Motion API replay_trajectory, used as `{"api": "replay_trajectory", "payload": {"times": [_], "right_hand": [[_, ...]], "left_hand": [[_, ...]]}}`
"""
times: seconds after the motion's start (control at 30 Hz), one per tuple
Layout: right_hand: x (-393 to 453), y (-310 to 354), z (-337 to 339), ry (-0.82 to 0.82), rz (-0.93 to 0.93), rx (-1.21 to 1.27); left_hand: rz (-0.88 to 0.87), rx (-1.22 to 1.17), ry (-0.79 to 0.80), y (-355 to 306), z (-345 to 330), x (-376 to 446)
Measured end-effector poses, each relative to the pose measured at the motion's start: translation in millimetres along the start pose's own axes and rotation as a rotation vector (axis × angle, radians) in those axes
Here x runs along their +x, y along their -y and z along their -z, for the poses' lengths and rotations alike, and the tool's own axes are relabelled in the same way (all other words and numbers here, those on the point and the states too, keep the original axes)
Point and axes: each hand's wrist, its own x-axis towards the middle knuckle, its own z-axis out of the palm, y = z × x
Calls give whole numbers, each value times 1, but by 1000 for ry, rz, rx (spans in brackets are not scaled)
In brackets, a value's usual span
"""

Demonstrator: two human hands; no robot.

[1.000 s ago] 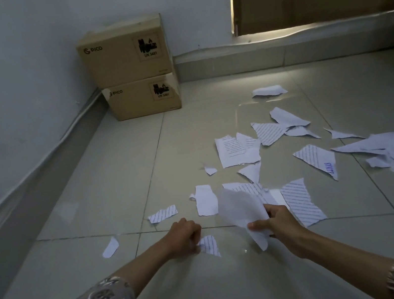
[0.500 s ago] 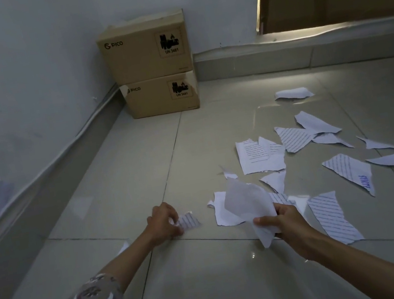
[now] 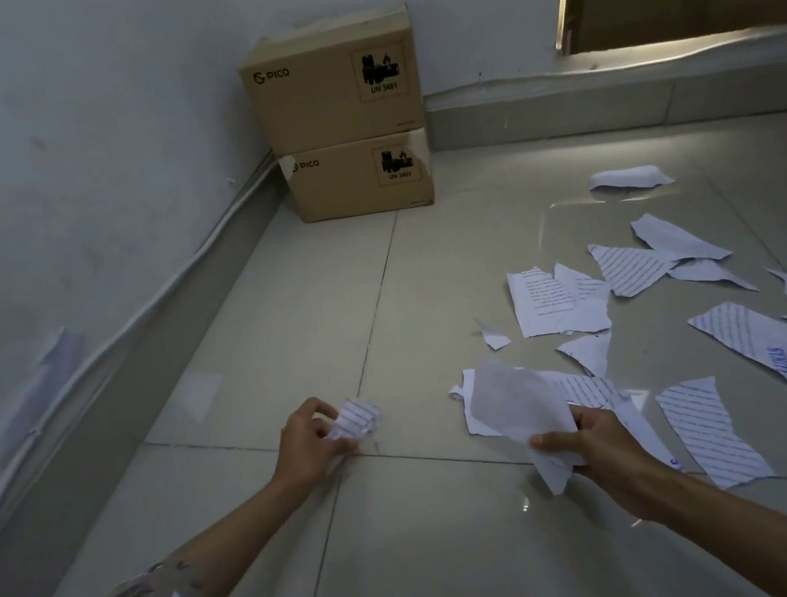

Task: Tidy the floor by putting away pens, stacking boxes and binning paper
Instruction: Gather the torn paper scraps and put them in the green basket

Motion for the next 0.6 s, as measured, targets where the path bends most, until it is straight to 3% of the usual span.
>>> {"api": "replay_trajectory", "payload": {"times": [0.13, 0.3, 0.6], "right_hand": [[1, 1, -10, 27, -10, 6], [2, 2, -22, 39, -23, -21], [4, 4, -21, 30, -1, -40]], "left_hand": [[86, -20, -67, 26, 34, -17], [225, 26, -12, 47, 42, -28], [212, 196, -24, 47, 39, -24]]}}
